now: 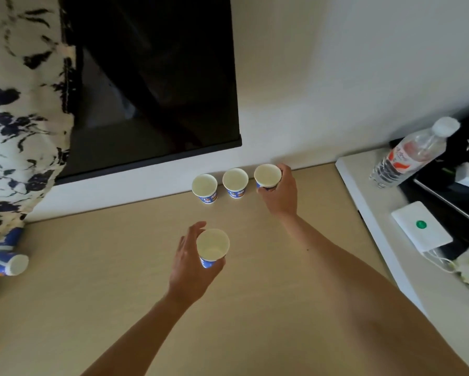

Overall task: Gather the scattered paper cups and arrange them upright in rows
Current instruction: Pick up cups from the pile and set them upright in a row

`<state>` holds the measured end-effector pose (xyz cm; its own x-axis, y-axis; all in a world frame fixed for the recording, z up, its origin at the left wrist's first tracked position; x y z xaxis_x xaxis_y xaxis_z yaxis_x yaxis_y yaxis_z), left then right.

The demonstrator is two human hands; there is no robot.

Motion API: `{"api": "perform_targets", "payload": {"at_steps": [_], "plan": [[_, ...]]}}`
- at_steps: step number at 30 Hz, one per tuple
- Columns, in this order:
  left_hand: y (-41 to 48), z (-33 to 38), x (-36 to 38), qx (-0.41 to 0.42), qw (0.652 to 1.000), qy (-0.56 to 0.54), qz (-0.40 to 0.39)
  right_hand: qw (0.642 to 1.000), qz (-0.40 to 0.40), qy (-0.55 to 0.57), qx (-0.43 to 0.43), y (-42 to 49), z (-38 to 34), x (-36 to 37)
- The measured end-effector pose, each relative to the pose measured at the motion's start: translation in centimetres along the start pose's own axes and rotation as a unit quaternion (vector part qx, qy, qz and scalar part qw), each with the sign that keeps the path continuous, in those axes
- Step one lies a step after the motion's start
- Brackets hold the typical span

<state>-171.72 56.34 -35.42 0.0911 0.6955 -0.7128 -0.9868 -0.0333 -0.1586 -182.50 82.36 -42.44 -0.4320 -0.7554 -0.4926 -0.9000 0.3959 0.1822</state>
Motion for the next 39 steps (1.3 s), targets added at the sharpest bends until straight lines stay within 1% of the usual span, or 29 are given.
{"api": "perform_targets", "payload": {"at_steps": [7, 13, 15, 17, 18, 19, 21, 22, 23, 24, 26, 27, 28, 30, 33, 37, 39], "plan": [[1.0, 0.2, 0.8, -0.016, 1.000, -0.011, -0.009, 1.000, -0.022, -0.005, -0.019, 1.4, 1.4, 1.2], [1.1, 0.2, 1.1, -0.023, 1.000, -0.011, -0.014, 0.999, -0.037, -0.006, -0.010, 1.6, 2.5, 1.9], [1.1, 0.3, 1.0, -0.026, 1.000, -0.011, -0.013, 1.000, -0.028, -0.006, 0.003, 1.3, 2.7, 1.7], [1.1, 0.4, 0.8, -0.029, 0.999, -0.014, -0.012, 0.999, -0.009, -0.035, 0.029, 0.1, 2.8, 1.1], [1.2, 0.6, 0.8, -0.030, 0.999, -0.017, -0.011, 0.999, 0.004, -0.044, 0.028, -1.0, 2.6, 0.7], [1.2, 0.7, 0.7, -0.030, 0.999, -0.019, -0.011, 0.999, 0.019, -0.033, 0.011, -2.4, 2.1, 0.2], [1.2, 1.2, 0.7, -0.030, 0.999, -0.025, -0.014, 0.998, 0.026, 0.038, -0.044, -5.5, 0.6, -0.5], [1.2, 1.5, 0.7, -0.027, 0.999, -0.028, -0.014, 0.994, 0.001, 0.080, -0.069, -6.9, -0.3, -0.7], [1.3, 1.8, 0.8, -0.023, 0.999, -0.029, -0.017, 0.988, -0.051, 0.115, -0.085, -8.1, -1.1, -0.7], [1.3, 2.2, 0.9, -0.021, 0.999, -0.030, -0.021, 0.979, -0.122, 0.136, -0.094, -9.1, -1.9, -0.6], [1.4, 3.1, 1.1, -0.017, 0.999, -0.032, -0.032, 0.946, -0.268, 0.147, -0.103, -10.7, -3.2, -0.2], [1.5, 3.6, 1.3, -0.016, 0.999, -0.034, -0.039, 0.932, -0.315, 0.146, -0.108, -11.4, -3.5, -0.1], [1.5, 4.0, 1.5, -0.017, 0.998, -0.035, -0.045, 0.924, -0.334, 0.148, -0.111, -11.8, -3.7, -0.1], [1.6, 4.8, 1.8, -0.020, 0.998, -0.033, -0.055, 0.927, -0.321, 0.164, -0.109, -12.1, -4.1, -0.4], [1.6, 5.5, 2.3, -0.017, 0.997, -0.039, -0.067, 0.941, -0.260, 0.176, -0.123, -11.9, -4.4, -1.0], [1.5, 6.3, 2.9, 0.002, 0.995, -0.044, -0.086, 0.957, -0.204, 0.167, -0.124, -11.0, -3.5, -2.3], [1.5, 6.0, 3.2, 0.000, 0.995, -0.040, -0.094, 0.972, -0.144, 0.154, -0.103, -10.1, -2.2, -3.5]]}}
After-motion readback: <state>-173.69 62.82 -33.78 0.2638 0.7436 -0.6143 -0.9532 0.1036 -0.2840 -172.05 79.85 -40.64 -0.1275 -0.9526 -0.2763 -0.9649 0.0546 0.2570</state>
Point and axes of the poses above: each hand's wrist, its own y-axis towards the middle knuckle, its own x-axis out of the palm, z = x × y, the point moved 4 cm from there along y, towards the middle knuckle, and after that the axes turned 14 degrees about -x, right-handed, at the moved point
